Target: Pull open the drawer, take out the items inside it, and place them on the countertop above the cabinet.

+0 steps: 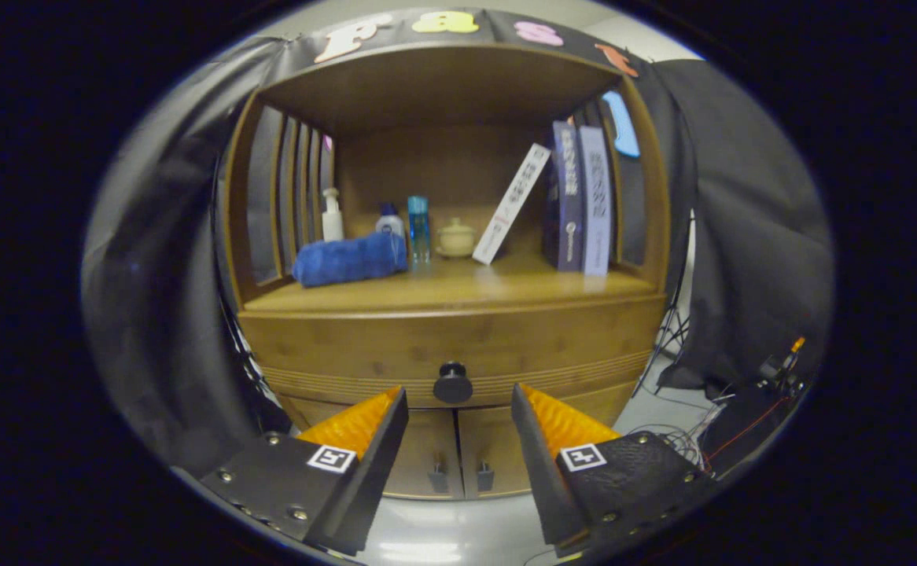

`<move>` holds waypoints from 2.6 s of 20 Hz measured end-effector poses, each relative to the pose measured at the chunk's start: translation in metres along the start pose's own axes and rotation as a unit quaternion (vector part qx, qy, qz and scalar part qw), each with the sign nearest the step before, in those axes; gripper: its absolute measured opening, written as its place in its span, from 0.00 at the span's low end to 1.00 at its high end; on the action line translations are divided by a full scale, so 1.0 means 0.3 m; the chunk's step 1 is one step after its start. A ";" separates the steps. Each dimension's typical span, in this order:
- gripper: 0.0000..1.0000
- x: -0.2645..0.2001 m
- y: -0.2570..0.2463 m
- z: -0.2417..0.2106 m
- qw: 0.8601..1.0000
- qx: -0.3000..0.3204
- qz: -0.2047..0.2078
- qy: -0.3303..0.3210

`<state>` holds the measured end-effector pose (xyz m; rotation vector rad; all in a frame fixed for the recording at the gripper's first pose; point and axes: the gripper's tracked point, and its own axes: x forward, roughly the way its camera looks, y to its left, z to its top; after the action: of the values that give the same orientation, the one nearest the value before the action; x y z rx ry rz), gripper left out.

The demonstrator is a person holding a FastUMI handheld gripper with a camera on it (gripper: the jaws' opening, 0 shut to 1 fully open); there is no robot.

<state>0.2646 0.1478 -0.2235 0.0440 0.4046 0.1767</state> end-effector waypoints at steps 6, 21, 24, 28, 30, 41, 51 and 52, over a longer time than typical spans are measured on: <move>0.65 0.226 0.023 -0.062 0.999 -0.005 0.010 0.049; 0.37 0.028 -0.002 -0.122 0.997 0.038 -0.031 0.051; 0.01 -0.045 0.011 -0.169 0.999 0.006 0.035 0.031; 0.01 0.023 0.018 -0.193 0.999 0.006 0.026 0.037; 0.01 0.059 0.002 -0.198 0.999 -0.003 -0.008 0.051; 0.67 0.247 -0.024 -0.111 0.999 0.012 -0.012 0.044; 0.35 0.299 -0.020 -0.109 0.998 0.008 -0.006 0.064; 0.30 0.299 -0.022 -0.106 0.998 0.012 -0.007 0.065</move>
<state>0.3342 0.1576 -0.2879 0.0537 0.5363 0.1623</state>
